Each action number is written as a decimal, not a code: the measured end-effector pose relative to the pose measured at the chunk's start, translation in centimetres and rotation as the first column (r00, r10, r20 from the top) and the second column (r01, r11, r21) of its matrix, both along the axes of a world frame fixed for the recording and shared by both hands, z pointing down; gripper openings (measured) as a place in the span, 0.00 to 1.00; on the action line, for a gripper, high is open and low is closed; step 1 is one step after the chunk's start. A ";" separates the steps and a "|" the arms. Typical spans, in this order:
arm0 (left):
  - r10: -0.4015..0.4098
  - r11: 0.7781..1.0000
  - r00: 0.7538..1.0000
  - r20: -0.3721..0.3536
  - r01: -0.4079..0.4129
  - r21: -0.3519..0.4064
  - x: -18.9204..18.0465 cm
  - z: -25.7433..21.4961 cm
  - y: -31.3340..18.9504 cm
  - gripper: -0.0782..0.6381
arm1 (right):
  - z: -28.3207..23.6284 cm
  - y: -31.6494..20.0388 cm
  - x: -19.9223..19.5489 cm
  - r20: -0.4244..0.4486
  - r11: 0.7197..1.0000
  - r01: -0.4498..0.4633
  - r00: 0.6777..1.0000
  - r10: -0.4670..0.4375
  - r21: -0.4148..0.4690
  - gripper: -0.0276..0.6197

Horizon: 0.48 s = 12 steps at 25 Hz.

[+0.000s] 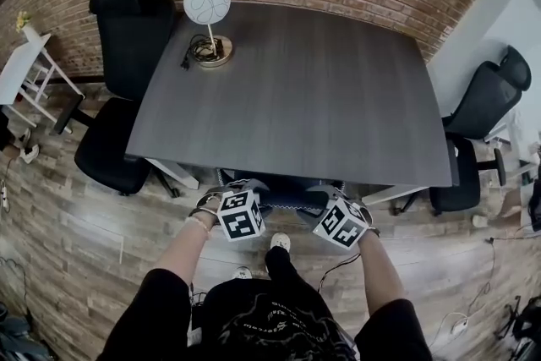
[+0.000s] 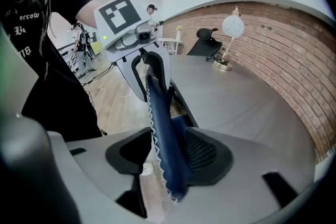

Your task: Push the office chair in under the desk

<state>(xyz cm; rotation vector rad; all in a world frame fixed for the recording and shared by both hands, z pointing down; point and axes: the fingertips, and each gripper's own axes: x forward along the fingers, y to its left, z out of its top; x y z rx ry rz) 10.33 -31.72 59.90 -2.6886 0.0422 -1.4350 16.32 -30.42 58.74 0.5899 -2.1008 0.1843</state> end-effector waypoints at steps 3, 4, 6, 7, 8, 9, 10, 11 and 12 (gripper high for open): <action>-0.084 0.996 0.992 -0.095 0.082 -0.027 0.2 -2.1 -0.2 0.36 | -2.3 -0.3 0.0 0.068 0.995 -0.081 0.995 0.077 0.050 0.35; -0.123 0.992 0.983 -0.135 0.118 -0.039 0.2 -2.9 -0.3 0.36 | -3.2 -0.4 0.0 0.102 0.990 -0.121 0.988 0.114 0.069 0.35; -0.211 0.977 0.951 -0.225 0.200 -0.070 0.3 -4.6 -0.7 0.36 | -5.0 -0.6 0.2 0.164 0.974 -0.199 0.970 0.180 0.109 0.35; -0.251 0.968 0.929 -0.271 0.237 -0.083 0.3 -5.5 -0.9 0.36 | -5.7 -0.5 0.3 0.186 0.965 -0.229 0.961 0.204 0.130 0.35; -0.283 0.959 0.906 -0.315 0.267 -0.093 0.3 -6.4 -1.0 0.36 | -6.3 -0.4 0.4 0.201 0.956 -0.252 0.954 0.220 0.149 0.35; -0.308 0.951 0.883 -0.355 0.293 -0.097 0.2 -7.2 -1.0 0.36 | -6.8 -0.1 0.4 0.215 0.949 -0.269 0.949 0.231 0.166 0.35; -0.328 0.944 0.859 -0.393 0.316 -0.098 0.1 -7.9 -1.0 0.36 | -7.3 0.2 0.3 0.230 0.942 -0.283 0.943 0.240 0.182 0.35; -0.348 0.935 0.834 -0.429 0.339 -0.100 -0.1 -8.6 -1.0 0.36 | -7.9 0.5 0.2 0.245 0.935 -0.297 0.938 0.247 0.196 0.35; -0.369 0.926 0.807 -0.461 0.362 -0.106 -0.5 -9.3 -0.9 0.36 | -8.5 0.8 0.0 0.262 0.927 -0.312 0.931 0.254 0.209 0.35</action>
